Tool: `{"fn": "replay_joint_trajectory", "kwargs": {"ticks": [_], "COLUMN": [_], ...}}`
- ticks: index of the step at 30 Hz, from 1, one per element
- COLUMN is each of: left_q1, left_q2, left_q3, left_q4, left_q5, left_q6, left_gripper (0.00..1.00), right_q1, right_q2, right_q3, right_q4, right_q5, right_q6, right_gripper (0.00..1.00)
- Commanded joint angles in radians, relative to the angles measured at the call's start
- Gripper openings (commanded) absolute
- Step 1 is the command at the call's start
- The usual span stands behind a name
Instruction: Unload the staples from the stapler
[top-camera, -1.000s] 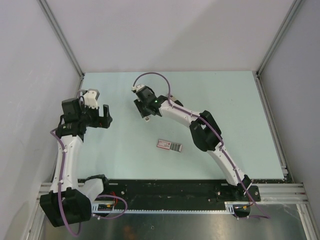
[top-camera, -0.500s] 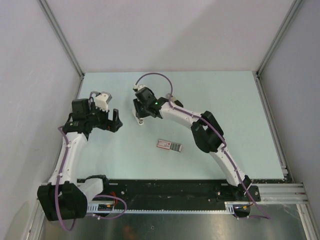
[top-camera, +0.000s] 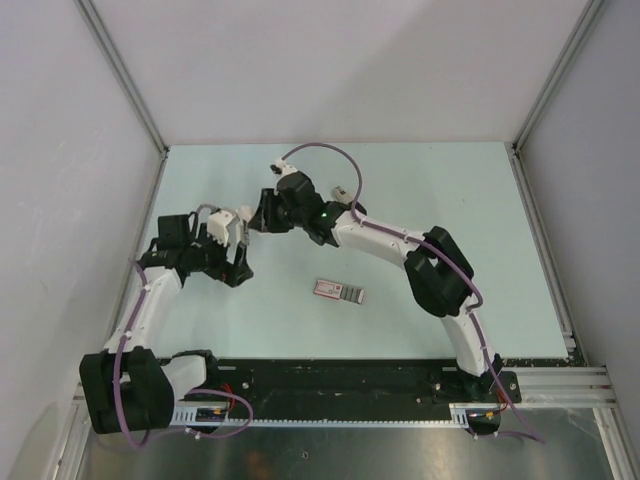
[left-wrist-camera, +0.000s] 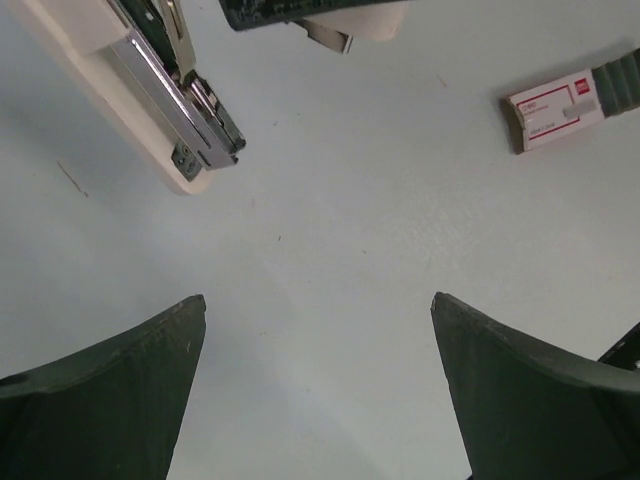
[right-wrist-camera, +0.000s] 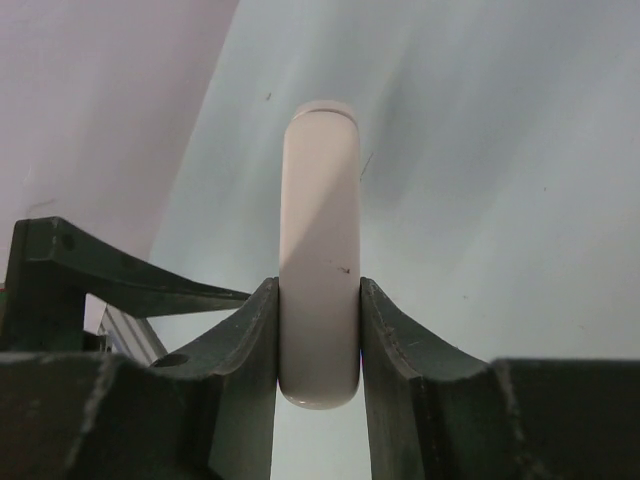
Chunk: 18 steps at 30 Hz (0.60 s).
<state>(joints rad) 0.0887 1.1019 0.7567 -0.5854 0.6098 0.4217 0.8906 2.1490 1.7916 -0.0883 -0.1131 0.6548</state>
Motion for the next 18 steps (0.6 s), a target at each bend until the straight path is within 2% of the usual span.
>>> {"fn": "replay_joint_trajectory", "kwargs": {"ticks": [1,7,15,18], "left_q1": [0.026,0.064,0.102,0.102], "left_q2": [0.010,0.021,0.105,0.107], "left_q3": [-0.033,-0.070,-0.071,-0.074], "left_q4": [0.022,0.055,0.090,0.091], "left_q5": [0.021,-0.004,0.031,0.068], "left_q6": [0.135,0.226,0.273,0.285], "left_gripper": [1.00,0.99,0.79,0.76], "right_q1": [0.017,0.023,0.034,0.042], "right_q2": [-0.064,-0.104,-0.155,-0.165], "right_q3": [-0.032,-0.090,-0.184,-0.197], "right_q4": [0.069,0.077,0.175,0.184], "right_q5": [-0.039,-0.067,-0.122,-0.126], "right_q6": [0.057,0.085,0.147,0.157], "right_gripper": [0.00,0.00,0.00,0.00]}}
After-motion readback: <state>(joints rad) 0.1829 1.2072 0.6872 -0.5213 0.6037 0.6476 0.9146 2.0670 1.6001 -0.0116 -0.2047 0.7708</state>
